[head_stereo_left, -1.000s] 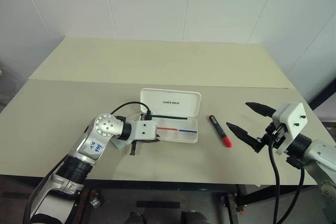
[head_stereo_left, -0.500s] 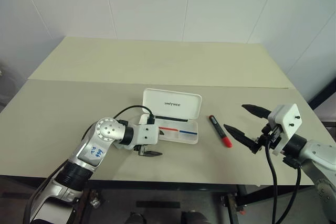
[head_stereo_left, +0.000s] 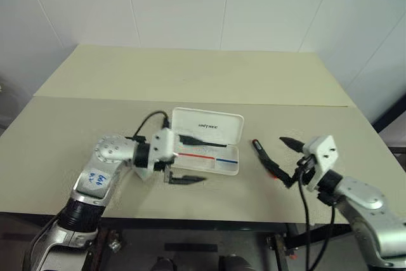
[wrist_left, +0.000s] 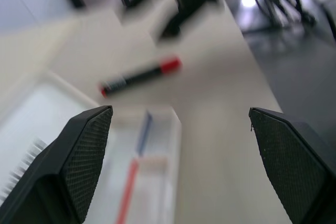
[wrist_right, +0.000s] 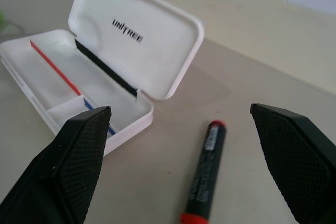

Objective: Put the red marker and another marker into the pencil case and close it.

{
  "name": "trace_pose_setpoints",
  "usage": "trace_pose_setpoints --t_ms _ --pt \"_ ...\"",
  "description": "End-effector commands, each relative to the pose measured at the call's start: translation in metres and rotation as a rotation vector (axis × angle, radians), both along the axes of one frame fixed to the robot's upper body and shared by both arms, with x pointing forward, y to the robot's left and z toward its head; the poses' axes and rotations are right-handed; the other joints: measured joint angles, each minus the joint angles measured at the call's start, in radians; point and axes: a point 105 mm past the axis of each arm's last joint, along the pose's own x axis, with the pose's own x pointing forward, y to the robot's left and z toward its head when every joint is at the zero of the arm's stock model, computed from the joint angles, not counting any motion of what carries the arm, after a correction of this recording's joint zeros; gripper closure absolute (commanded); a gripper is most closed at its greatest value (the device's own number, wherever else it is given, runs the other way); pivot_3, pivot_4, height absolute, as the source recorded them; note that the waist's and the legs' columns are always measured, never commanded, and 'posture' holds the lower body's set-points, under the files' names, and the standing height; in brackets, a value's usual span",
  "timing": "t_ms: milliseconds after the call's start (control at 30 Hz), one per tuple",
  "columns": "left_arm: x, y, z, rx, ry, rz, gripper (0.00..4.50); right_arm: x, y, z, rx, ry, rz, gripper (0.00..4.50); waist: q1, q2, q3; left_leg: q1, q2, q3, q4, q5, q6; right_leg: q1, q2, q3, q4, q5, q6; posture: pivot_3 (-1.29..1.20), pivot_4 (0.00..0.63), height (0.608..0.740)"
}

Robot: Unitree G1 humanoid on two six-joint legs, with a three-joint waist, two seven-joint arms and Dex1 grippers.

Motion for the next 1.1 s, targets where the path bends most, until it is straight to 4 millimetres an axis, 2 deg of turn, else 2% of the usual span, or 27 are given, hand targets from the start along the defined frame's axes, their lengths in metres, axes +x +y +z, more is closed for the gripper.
trace_pose_setpoints --t_ms 33,200,400,500,600,867,1000,1100 --pt "0.005 0.021 0.015 -0.087 -0.019 -0.019 0.04 0.008 0.001 -0.008 0.02 -0.002 -0.049 0.0 -0.001 0.0 0.0 0.0 0.0 0.0 0.0 0.0 0.0 0.0 0.0 0.0 0.0 0.0 0.0 0.0 0.15 0.74" --pt "0.022 0.047 0.014 -0.094 -0.009 0.051 0.04 0.023 -0.007 -0.026 0.026 0.036 -0.153 0.0 0.0 0.0 0.0 0.0 0.0 0.0 0.001 0.0 0.0 0.0 0.0 0.0 0.0 0.0 0.0 0.0 0.15 0.74" --pt "0.031 0.075 0.006 -0.095 0.048 0.06 0.04 0.032 -0.007 -0.027 0.11 0.052 -0.189 0.0 -0.003 0.0 0.0 0.0 0.0 0.0 -0.002 0.0 0.0 -0.001 0.0 -0.001 0.0 0.0 -0.001 0.0 0.15 0.74" --pt "0.033 0.08 0.001 -0.087 0.096 0.051 0.04 0.033 -0.007 -0.029 0.135 0.07 -0.202 0.0 -0.002 0.0 0.0 -0.001 0.0 0.0 -0.001 0.0 0.0 -0.001 0.0 -0.001 0.0 0.0 -0.001 0.0 0.15 0.74" --pt "0.031 0.085 0.006 -0.207 0.229 0.0 0.04 0.028 -0.006 -0.037 0.168 0.117 -0.208 0.0 -0.002 0.0 0.0 -0.001 0.0 0.0 -0.001 0.0 0.0 -0.001 0.0 -0.001 0.0 0.0 -0.001 0.0 0.15 0.74" --pt "0.035 0.091 -0.002 -0.136 0.215 0.01 0.04 0.026 -0.012 -0.057 0.13 0.184 -0.254 0.0 -0.005 0.0 0.0 -0.001 0.0 0.0 0.0 0.0 0.0 -0.001 0.0 -0.001 0.001 0.0 -0.001 0.0 0.15 0.74" --pt "0.04 0.091 0.002 -0.147 0.188 0.023 0.04 0.028 -0.015 -0.064 0.096 0.218 -0.293 0.0 -0.006 0.0 0.0 0.0 0.0 -0.001 0.0 0.0 0.0 -0.001 0.0 -0.002 0.002 -0.001 -0.001 0.0 0.15 0.74" --pt "0.041 0.091 0.003 -0.146 0.174 0.026 0.0 0.028 -0.02 -0.071 0.081 0.261 -0.329 0.91 -0.005 0.0 0.0 0.0 0.0 0.0 0.0 0.0 0.0 -0.001 0.0 -0.001 0.002 -0.001 -0.001 0.0 0.15 0.74"
